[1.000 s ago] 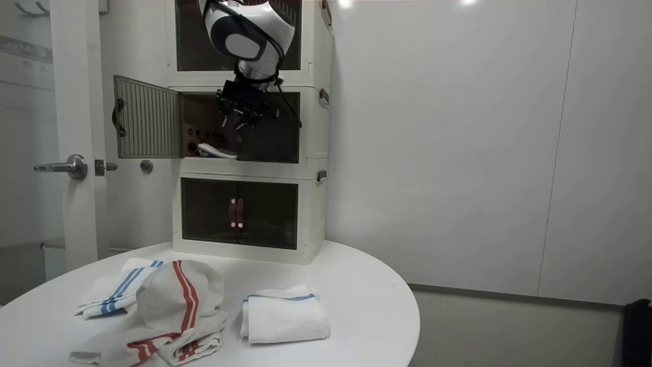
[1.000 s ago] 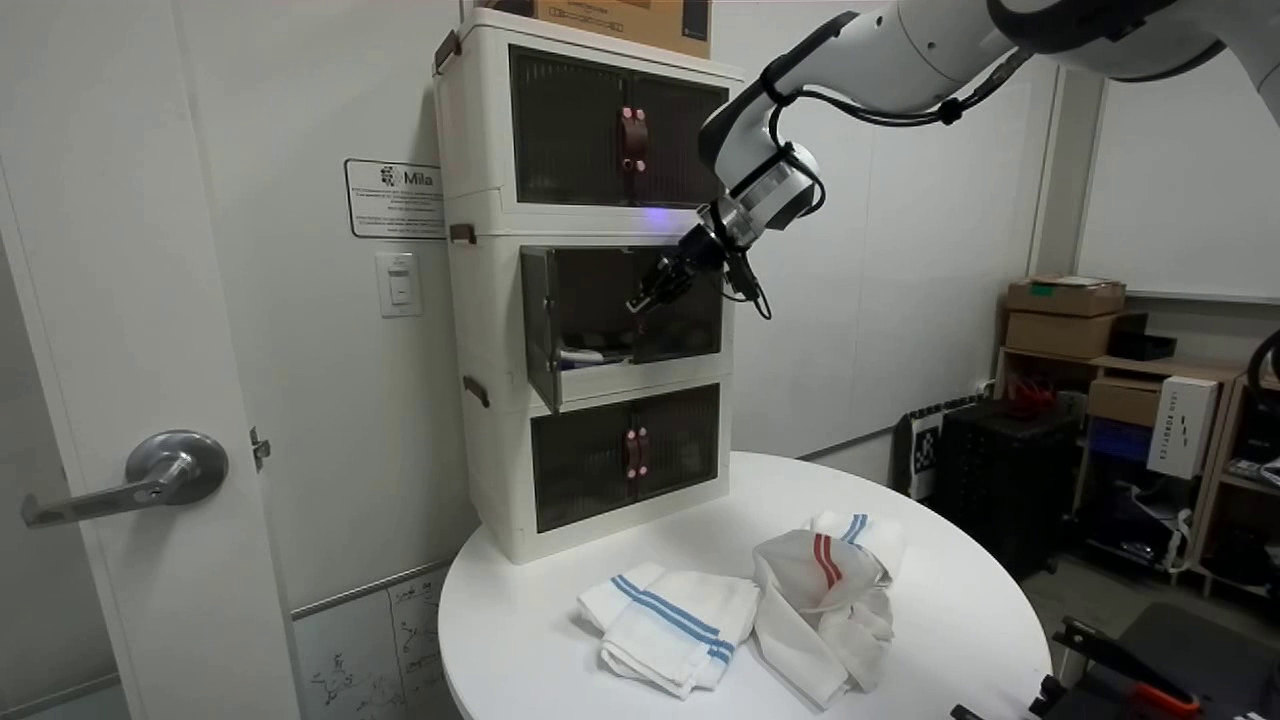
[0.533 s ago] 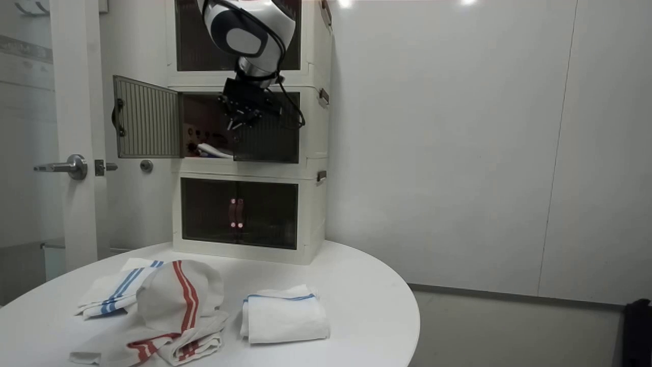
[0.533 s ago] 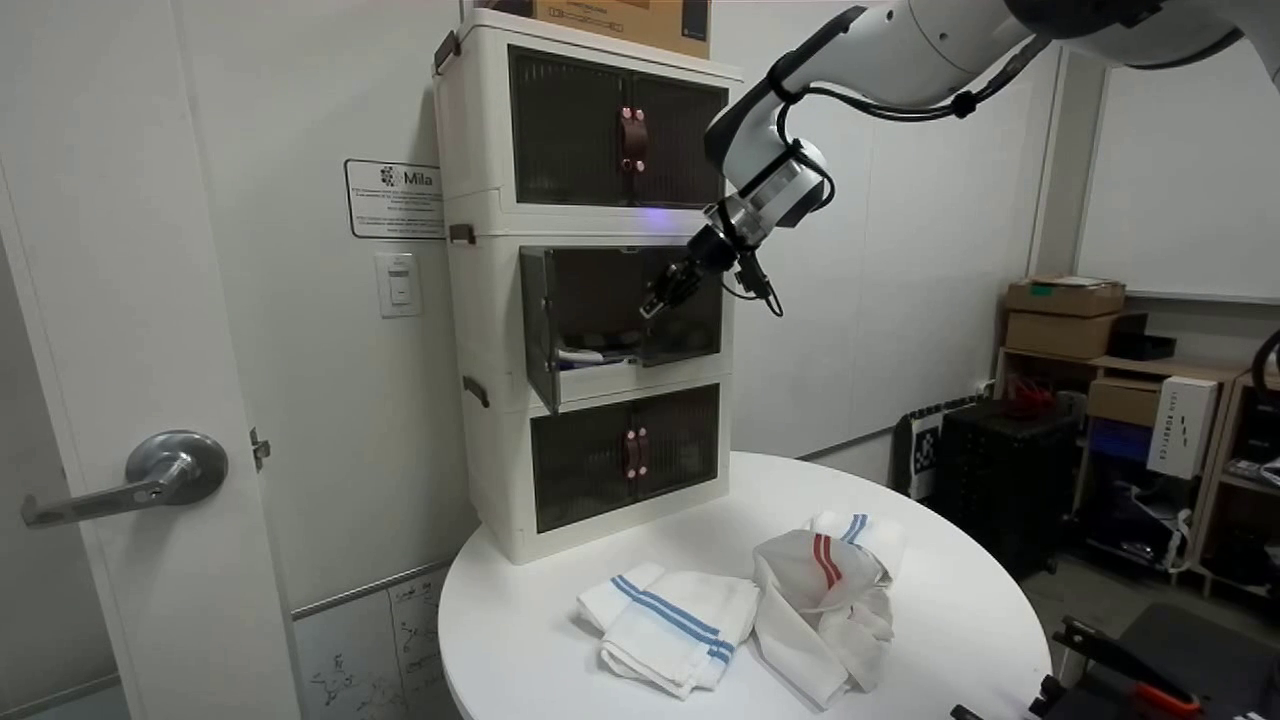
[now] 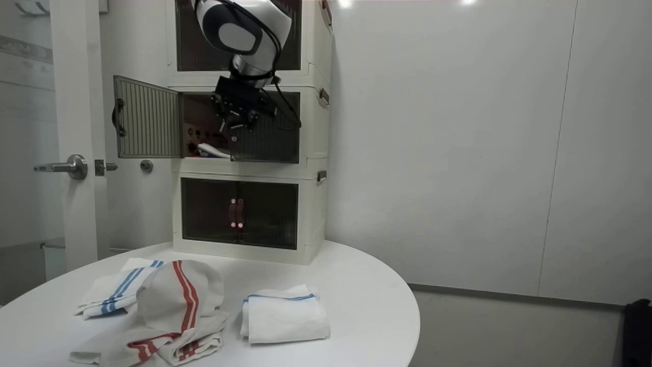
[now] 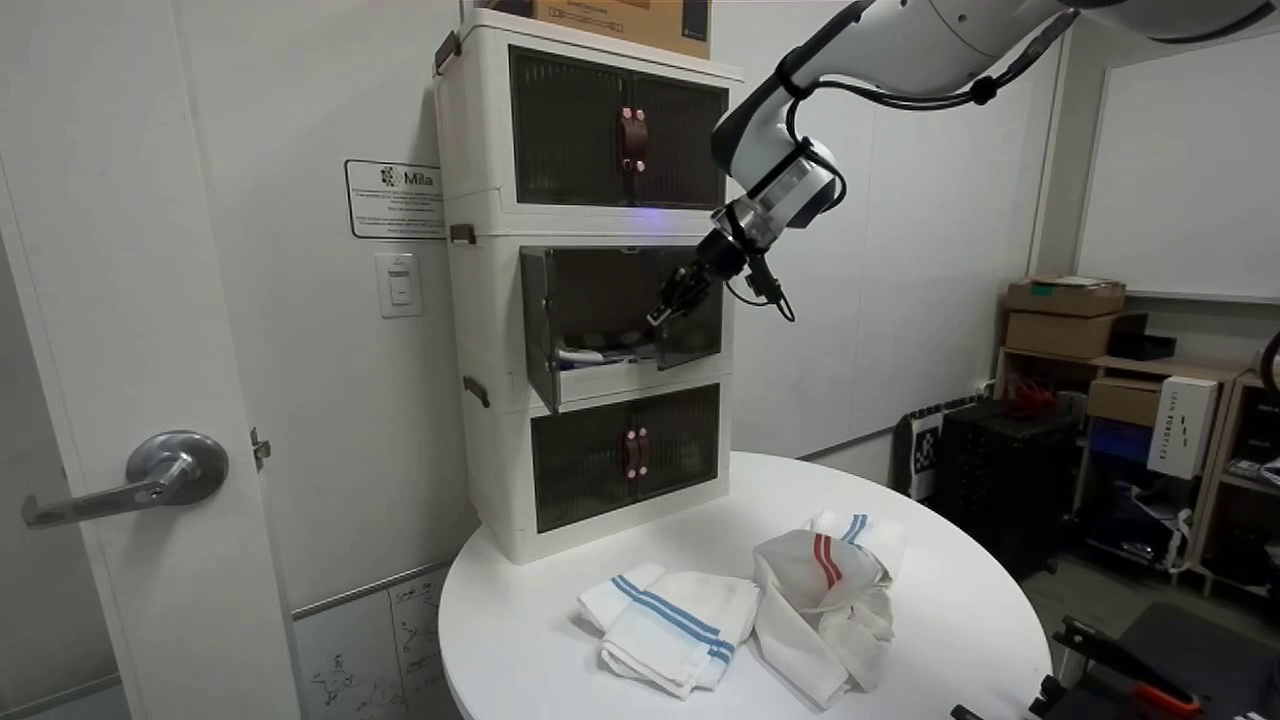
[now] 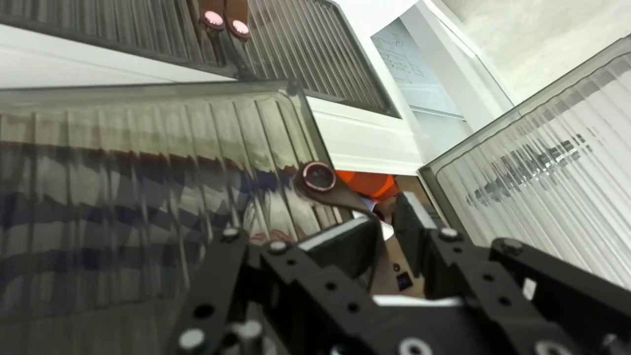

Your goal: Open the cabinet door

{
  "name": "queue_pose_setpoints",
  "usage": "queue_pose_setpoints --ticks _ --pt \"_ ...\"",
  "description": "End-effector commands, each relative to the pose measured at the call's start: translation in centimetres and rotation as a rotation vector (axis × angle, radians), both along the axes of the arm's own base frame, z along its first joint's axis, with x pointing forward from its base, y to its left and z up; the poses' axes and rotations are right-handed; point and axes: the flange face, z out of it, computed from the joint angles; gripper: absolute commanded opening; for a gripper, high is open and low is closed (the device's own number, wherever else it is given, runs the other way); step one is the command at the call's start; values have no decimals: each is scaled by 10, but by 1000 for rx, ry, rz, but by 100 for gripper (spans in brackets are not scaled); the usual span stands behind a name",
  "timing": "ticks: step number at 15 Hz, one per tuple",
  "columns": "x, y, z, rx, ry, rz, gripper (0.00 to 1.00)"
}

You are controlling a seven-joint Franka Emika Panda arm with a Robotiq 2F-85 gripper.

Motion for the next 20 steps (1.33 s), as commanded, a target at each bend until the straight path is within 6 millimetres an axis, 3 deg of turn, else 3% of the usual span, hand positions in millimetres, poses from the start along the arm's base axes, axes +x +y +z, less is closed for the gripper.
queue_pose_setpoints --ticks 1,6,8,15,20 --pt "-19 19 -1 -4 27 17 53" --pt "-25 17 5 -41 8 -130 91" --pt "-27 16 8 -58 -9 -191 100" --pt "-31 4 16 -64 -2 -335 100" --pt "-34 11 51 -91 88 -413 100"
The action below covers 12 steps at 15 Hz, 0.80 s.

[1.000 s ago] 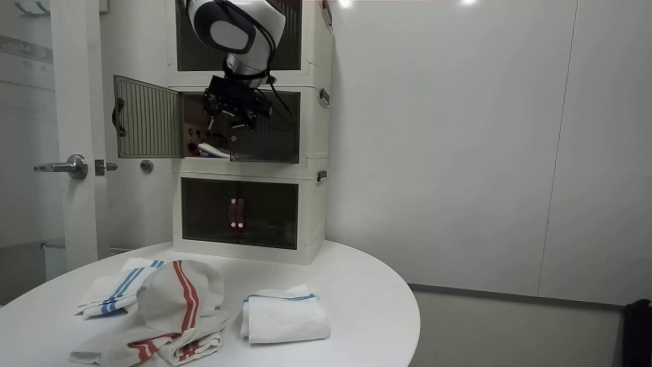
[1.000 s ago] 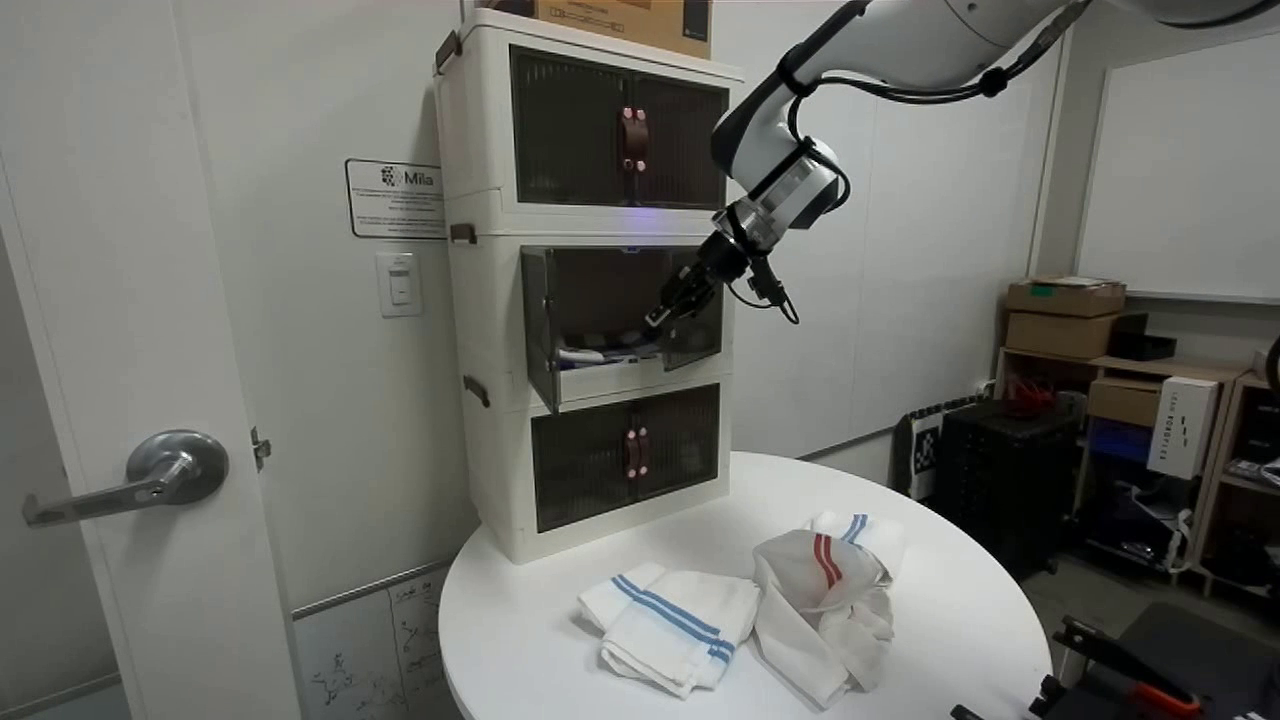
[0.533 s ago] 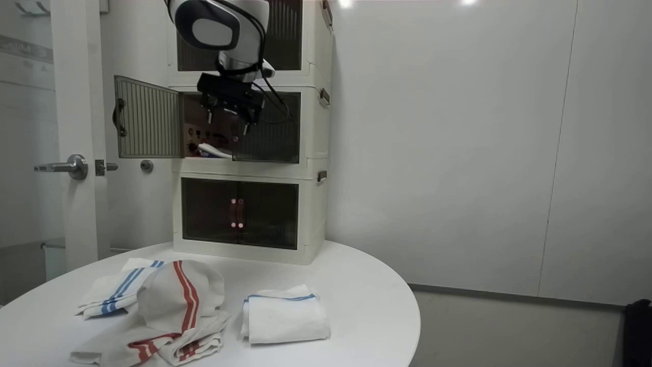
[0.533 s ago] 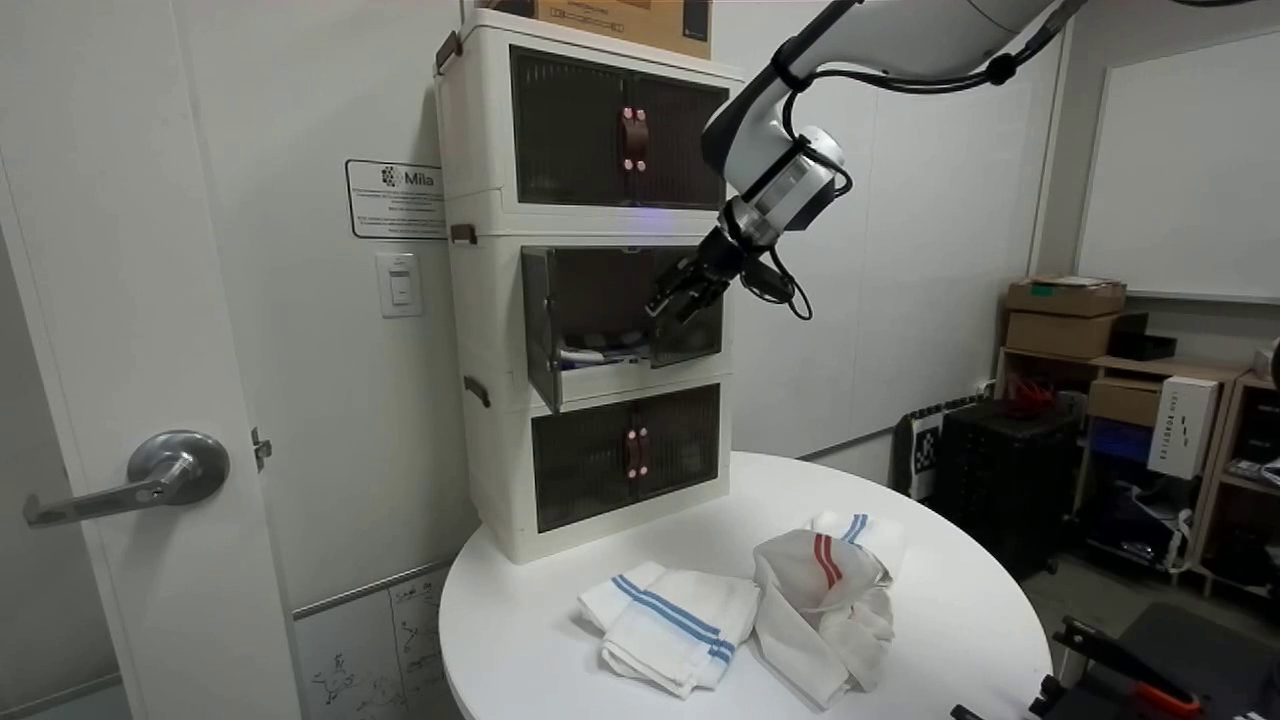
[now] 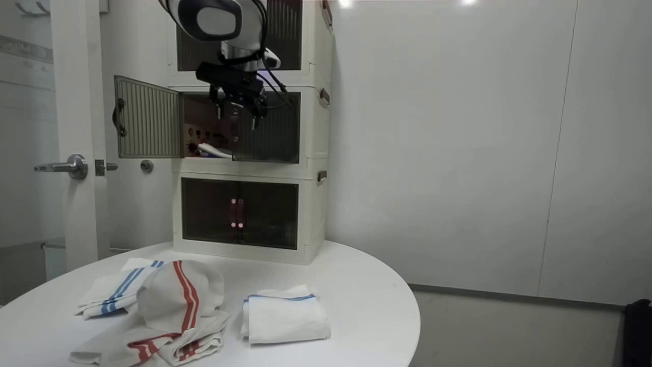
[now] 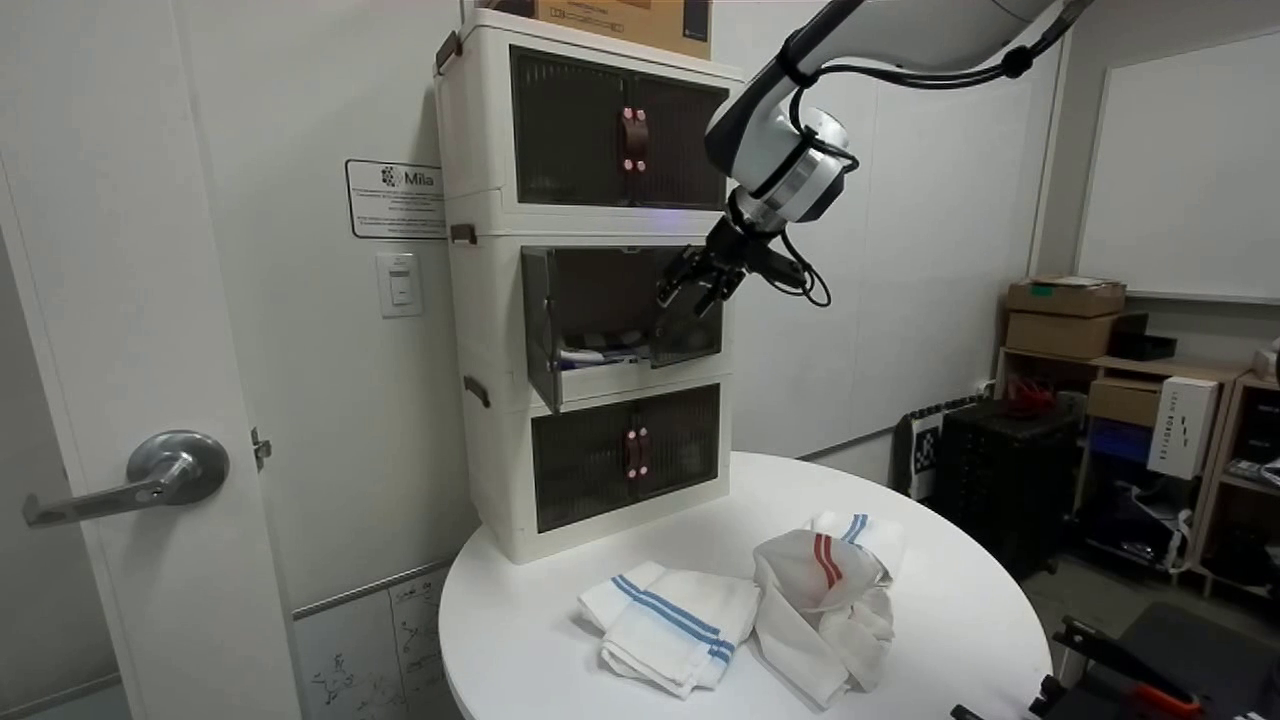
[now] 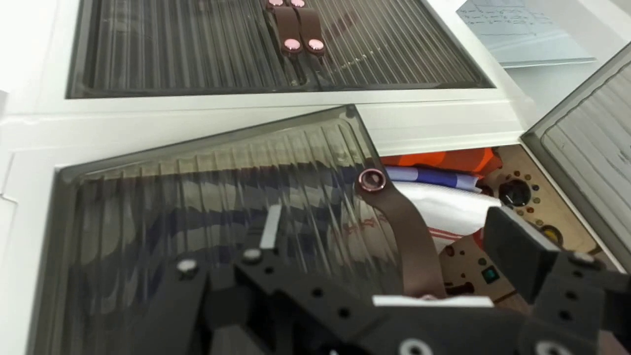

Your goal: Open the cabinet door

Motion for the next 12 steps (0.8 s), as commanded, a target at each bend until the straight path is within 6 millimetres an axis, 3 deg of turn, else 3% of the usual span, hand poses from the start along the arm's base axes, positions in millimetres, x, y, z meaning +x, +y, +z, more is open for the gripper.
queue_pose_setpoints --ticks 1,7,12 --pt "-9 14 38 -11 48 -30 100" --pt "-5 48 90 20 87 36 100" --pt "17 46 96 -36 152 -174 100"
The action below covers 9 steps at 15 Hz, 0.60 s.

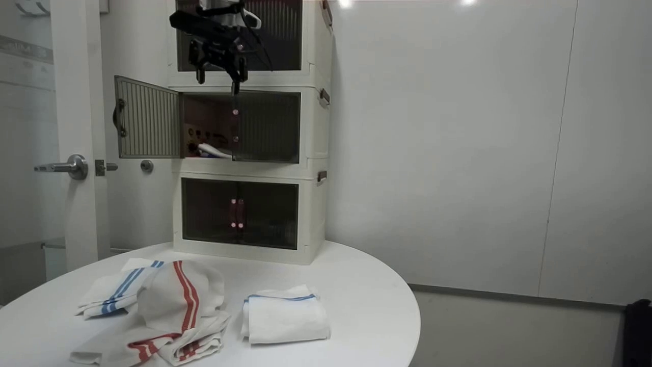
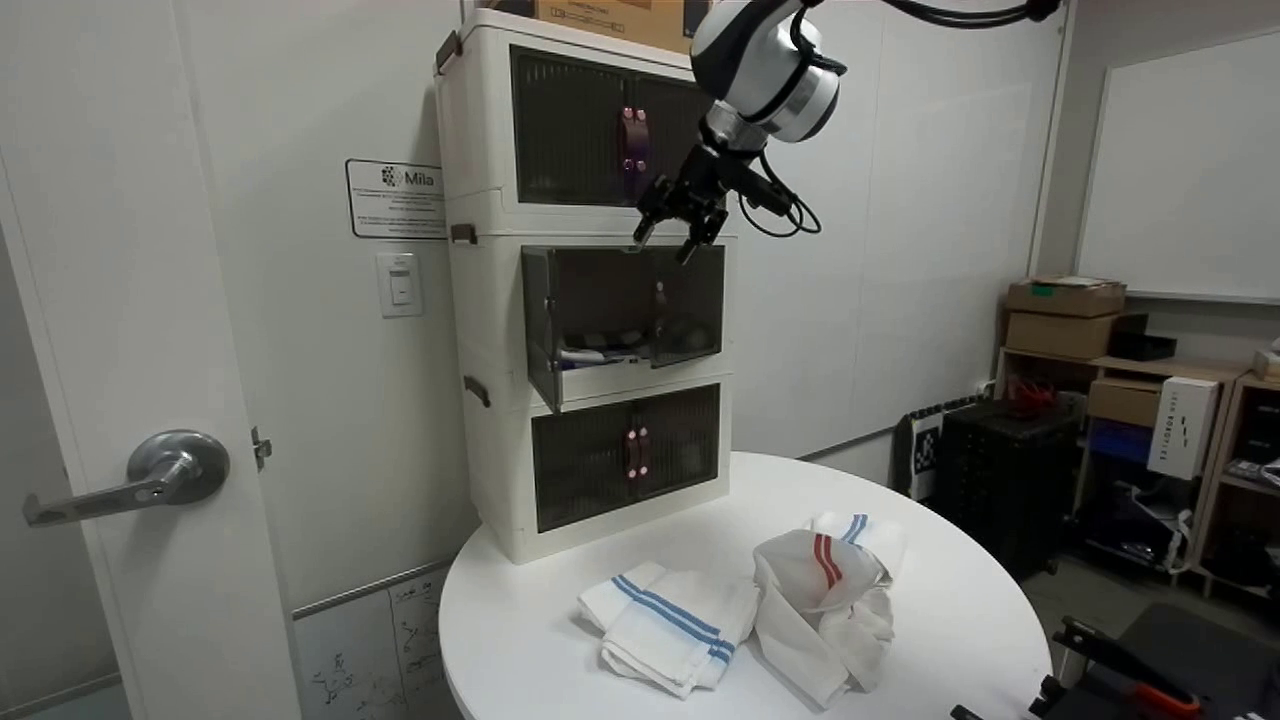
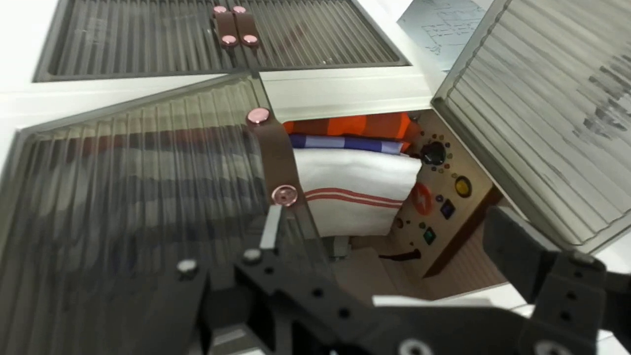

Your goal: Open the cabinet door

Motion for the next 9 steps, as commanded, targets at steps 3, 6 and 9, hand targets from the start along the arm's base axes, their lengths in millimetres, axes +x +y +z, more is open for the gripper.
queue_pose_setpoints --ticks 3,6,9 --pt "31 -7 1 -131 108 -241 100" --pt "43 0 8 -174 138 -305 100" --pt "53 13 19 -146 153 -329 100"
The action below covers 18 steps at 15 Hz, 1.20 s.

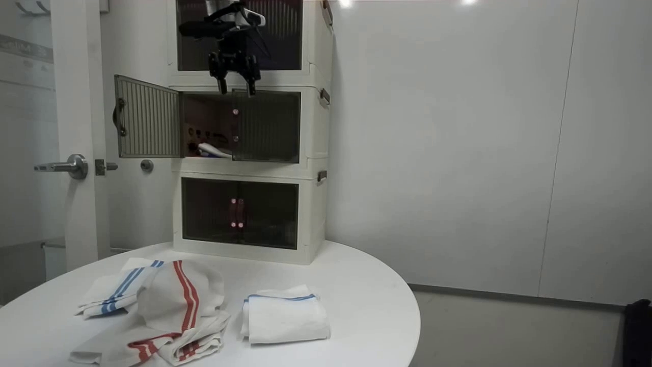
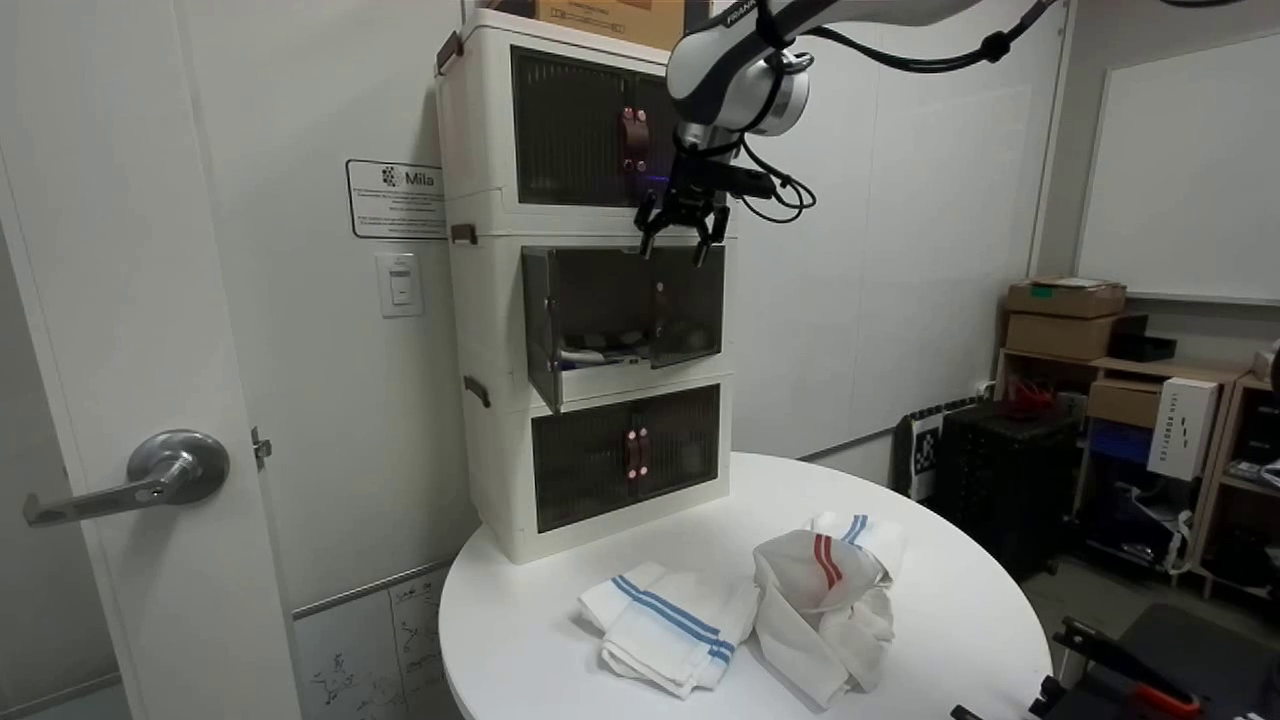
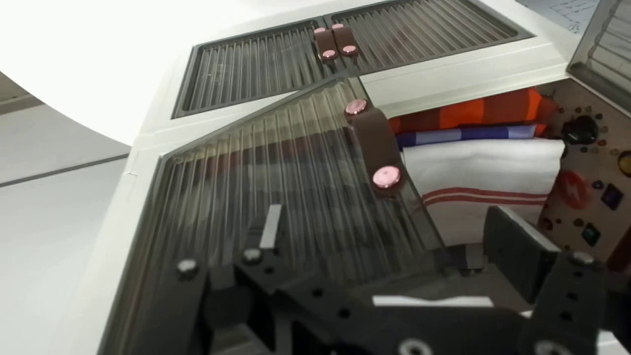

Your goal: Open the cabinet door

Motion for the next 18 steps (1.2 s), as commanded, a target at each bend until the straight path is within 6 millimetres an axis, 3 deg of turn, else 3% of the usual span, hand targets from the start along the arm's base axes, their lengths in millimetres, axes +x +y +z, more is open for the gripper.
queue_pose_setpoints --ticks 1,4,12,18 --pt "18 13 17 12 21 -46 100" --pt "28 15 16 15 54 -92 100" --pt "56 -13 -5 -26 87 -326 100" --pt "42 -32 7 -65 123 -368 100"
